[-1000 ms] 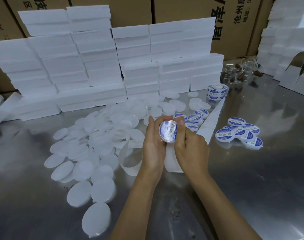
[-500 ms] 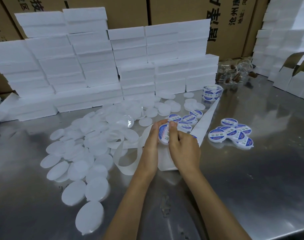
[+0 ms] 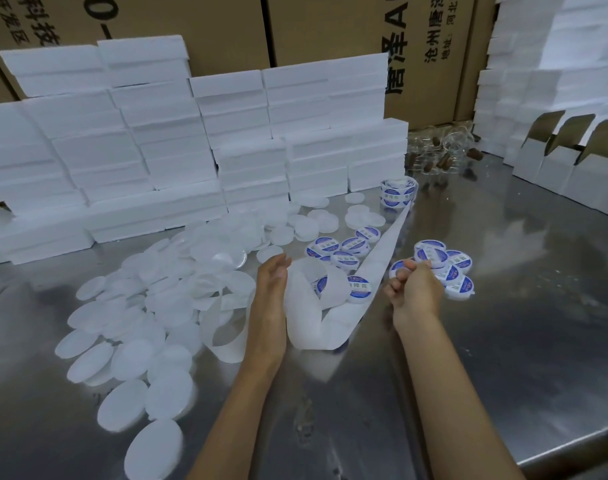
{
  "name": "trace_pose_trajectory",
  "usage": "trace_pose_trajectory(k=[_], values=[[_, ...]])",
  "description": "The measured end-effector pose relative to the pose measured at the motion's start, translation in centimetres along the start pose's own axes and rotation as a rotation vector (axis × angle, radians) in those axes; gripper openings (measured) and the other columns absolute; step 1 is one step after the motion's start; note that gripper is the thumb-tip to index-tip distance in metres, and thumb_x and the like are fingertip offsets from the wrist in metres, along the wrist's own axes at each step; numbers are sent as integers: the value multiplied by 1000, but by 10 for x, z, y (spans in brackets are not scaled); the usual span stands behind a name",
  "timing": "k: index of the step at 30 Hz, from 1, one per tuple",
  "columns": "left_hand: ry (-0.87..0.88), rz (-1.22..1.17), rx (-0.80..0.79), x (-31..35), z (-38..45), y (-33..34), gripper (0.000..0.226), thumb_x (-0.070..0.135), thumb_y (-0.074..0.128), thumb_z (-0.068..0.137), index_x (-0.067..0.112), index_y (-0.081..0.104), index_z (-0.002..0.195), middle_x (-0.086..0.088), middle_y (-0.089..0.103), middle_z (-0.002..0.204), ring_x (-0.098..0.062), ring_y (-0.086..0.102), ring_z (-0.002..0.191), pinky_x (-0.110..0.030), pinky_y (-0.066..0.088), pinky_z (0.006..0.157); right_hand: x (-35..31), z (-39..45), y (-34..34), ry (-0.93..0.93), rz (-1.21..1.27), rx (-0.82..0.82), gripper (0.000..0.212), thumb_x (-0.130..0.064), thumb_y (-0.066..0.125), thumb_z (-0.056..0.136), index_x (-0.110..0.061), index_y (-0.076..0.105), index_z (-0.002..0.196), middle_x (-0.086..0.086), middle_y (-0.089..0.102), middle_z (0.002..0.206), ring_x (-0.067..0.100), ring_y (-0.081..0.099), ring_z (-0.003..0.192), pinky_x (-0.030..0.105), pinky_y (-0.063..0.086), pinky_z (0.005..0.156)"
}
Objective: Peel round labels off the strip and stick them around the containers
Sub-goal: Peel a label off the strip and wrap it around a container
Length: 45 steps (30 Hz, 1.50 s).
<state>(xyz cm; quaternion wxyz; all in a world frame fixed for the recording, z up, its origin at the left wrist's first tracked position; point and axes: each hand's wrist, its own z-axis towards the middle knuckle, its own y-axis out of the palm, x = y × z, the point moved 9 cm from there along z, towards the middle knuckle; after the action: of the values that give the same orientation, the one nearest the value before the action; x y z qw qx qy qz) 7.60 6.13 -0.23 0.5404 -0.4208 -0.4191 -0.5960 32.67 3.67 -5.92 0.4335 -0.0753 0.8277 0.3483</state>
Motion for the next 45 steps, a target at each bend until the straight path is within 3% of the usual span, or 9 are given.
trace_pose_trajectory(k=[7, 11, 17, 21, 25, 32, 38, 42, 45], values=[[-30, 70, 156, 0, -2, -21, 18, 24, 46, 106, 27, 62, 113, 20, 68, 109, 7, 60, 102, -5, 42, 77, -3, -14, 10, -77, -240, -61, 26, -23, 44, 102, -12, 62, 87, -1, 46, 57, 11, 37, 46, 24, 30, 43], [-60, 107, 266, -2, 1, -38, 20, 16, 45, 104, 20, 65, 109, 6, 70, 109, -14, 63, 106, -29, 48, 90, -29, -49, 39, -517, -471, -184, 23, -21, 53, 94, -16, 66, 76, -8, 56, 58, 13, 50, 59, 25, 40, 57], [-172, -84, 376, -11, 11, -62, 26, 10, 44, 101, 17, 68, 94, -8, 75, 88, -23, 69, 83, -29, 54, 71, -22, -87, 142, -909, -955, -483, 20, -28, 57, 92, -22, 67, 75, -14, 66, 70, 3, 60, 70, 8, 38, 58], [-258, -263, 351, -17, 14, -65, 23, 16, 48, 98, 11, 70, 94, -10, 75, 79, -22, 70, 70, -29, 55, 64, 31, -73, 219, -858, -1448, -694, 17, -19, 57, 89, -14, 73, 92, -1, 72, 97, 21, 65, 90, 32, 53, 77], [-301, -428, 271, -22, 22, -61, 24, 17, 46, 99, 8, 68, 97, -16, 73, 85, -26, 68, 73, -31, 54, 65, 82, -51, 242, -711, -1715, -760, 27, -13, 62, 84, -8, 70, 109, 8, 71, 107, 25, 65, 89, 34, 55, 83], [-343, -658, 174, -24, 30, -55, 31, 22, 42, 102, 5, 66, 113, -21, 74, 109, -35, 72, 103, -36, 61, 84, 99, -34, 246, -663, -1720, -758, 16, -7, 65, 78, -7, 75, 90, 11, 73, 93, 26, 67, 89, 36, 56, 81], [-335, -571, 258, -26, 31, -62, 27, 16, 46, 103, 6, 64, 120, -16, 72, 115, -27, 72, 103, -30, 60, 79, 65, -46, 236, -764, -1514, -716, 17, -8, 52, 88, -13, 65, 97, 4, 68, 102, 23, 62, 94, 35, 52, 82], [-249, -512, 298, -14, 33, -67, 22, 6, 54, 99, 15, 62, 118, -15, 68, 120, -24, 69, 107, -31, 57, 90, 30, -65, 208, -439, -1044, -778, 15, -8, 55, 93, -14, 68, 92, 2, 71, 99, 16, 63, 86, 26, 50, 70], [-181, -444, 248, 2, 30, -65, 38, 19, 70, 85, 26, 63, 121, -5, 69, 125, -20, 66, 116, -31, 53, 97, 16, -93, 185, -280, -851, -903, 12, -12, 59, 95, -11, 71, 98, 4, 74, 99, 14, 69, 85, 26, 56, 78]])
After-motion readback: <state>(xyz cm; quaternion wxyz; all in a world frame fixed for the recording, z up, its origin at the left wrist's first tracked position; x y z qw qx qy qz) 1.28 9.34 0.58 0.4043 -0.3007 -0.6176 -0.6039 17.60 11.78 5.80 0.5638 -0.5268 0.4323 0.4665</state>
